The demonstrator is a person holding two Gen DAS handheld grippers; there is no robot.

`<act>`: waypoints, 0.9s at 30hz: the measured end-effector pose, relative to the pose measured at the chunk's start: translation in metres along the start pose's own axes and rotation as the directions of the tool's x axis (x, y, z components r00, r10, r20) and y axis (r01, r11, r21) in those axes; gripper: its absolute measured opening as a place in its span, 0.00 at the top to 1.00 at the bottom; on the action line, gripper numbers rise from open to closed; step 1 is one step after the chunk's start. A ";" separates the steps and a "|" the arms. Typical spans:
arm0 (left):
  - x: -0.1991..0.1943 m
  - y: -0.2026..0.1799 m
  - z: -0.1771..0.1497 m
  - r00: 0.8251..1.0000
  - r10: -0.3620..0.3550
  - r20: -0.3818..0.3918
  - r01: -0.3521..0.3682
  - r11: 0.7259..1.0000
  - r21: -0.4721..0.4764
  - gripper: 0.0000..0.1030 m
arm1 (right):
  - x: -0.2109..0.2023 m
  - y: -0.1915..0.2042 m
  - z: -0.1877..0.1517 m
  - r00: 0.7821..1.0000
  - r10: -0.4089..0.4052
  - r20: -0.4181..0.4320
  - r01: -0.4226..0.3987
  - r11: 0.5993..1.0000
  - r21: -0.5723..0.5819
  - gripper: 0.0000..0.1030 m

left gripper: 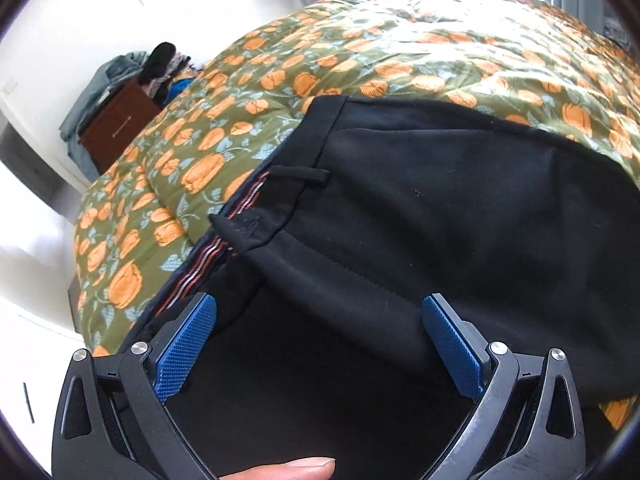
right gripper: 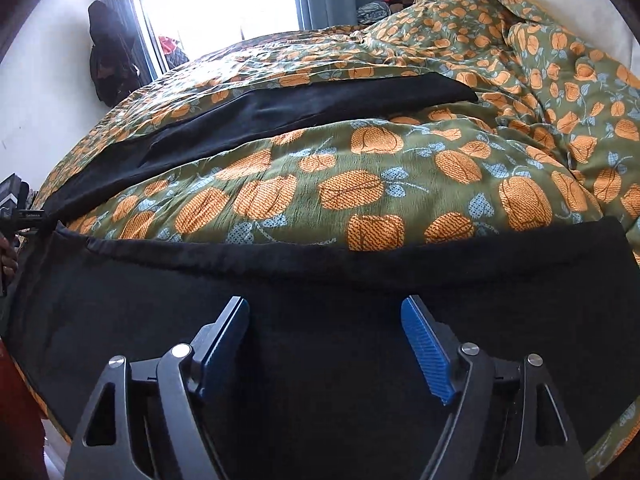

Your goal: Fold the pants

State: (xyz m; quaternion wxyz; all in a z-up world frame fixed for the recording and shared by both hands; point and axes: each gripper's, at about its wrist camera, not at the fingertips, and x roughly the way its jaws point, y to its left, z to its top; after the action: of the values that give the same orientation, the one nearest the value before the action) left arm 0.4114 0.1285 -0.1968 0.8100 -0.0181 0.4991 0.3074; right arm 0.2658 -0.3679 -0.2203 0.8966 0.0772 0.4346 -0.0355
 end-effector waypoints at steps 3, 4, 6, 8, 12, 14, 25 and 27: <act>-0.046 -0.001 -0.027 0.995 -0.085 0.055 0.084 0.996 0.031 0.01 | 0.004 0.011 0.000 0.999 -0.042 -0.006 0.042 0.997 -0.062 0.15; -0.061 -0.004 -0.044 0.989 -0.133 0.070 0.129 0.990 0.058 0.01 | 0.004 0.013 0.000 0.998 -0.055 -0.006 0.055 0.996 -0.074 0.14; -0.085 -0.017 -0.077 0.973 -0.221 0.060 0.212 0.969 0.128 0.01 | 0.003 0.014 0.000 0.998 -0.063 -0.002 0.063 0.995 -0.081 0.14; -0.105 -0.038 -0.114 0.950 -0.314 0.010 0.305 0.929 0.212 0.01 | 0.002 0.012 -0.001 0.998 -0.060 -0.004 0.060 0.995 -0.076 0.14; -0.143 -0.076 -0.169 0.890 -0.454 -0.047 0.442 0.834 0.330 0.01 | -0.015 0.015 0.001 0.997 -0.070 -0.028 0.069 0.997 -0.043 0.14; -0.157 -0.095 -0.186 0.867 -0.496 -0.041 0.470 0.788 0.397 0.01 | -0.036 0.026 0.002 1.000 0.027 0.014 -0.026 0.999 -0.040 0.14; -0.130 -0.122 -0.198 0.872 -0.479 -0.099 0.465 0.747 0.475 0.00 | -0.044 0.051 -0.032 0.960 0.259 -0.103 -0.264 0.964 -0.031 0.16; -0.126 -0.125 -0.194 0.876 -0.466 -0.120 0.464 0.749 0.473 0.00 | -0.047 -0.001 -0.030 0.987 0.148 -0.070 -0.139 0.983 0.120 0.16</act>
State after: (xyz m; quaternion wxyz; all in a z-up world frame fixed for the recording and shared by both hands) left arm 0.2818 -0.0986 -0.2252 0.8398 0.0639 0.5376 -0.0396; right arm 0.2134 -0.3639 -0.2012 0.8732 0.1609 0.4600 0.0074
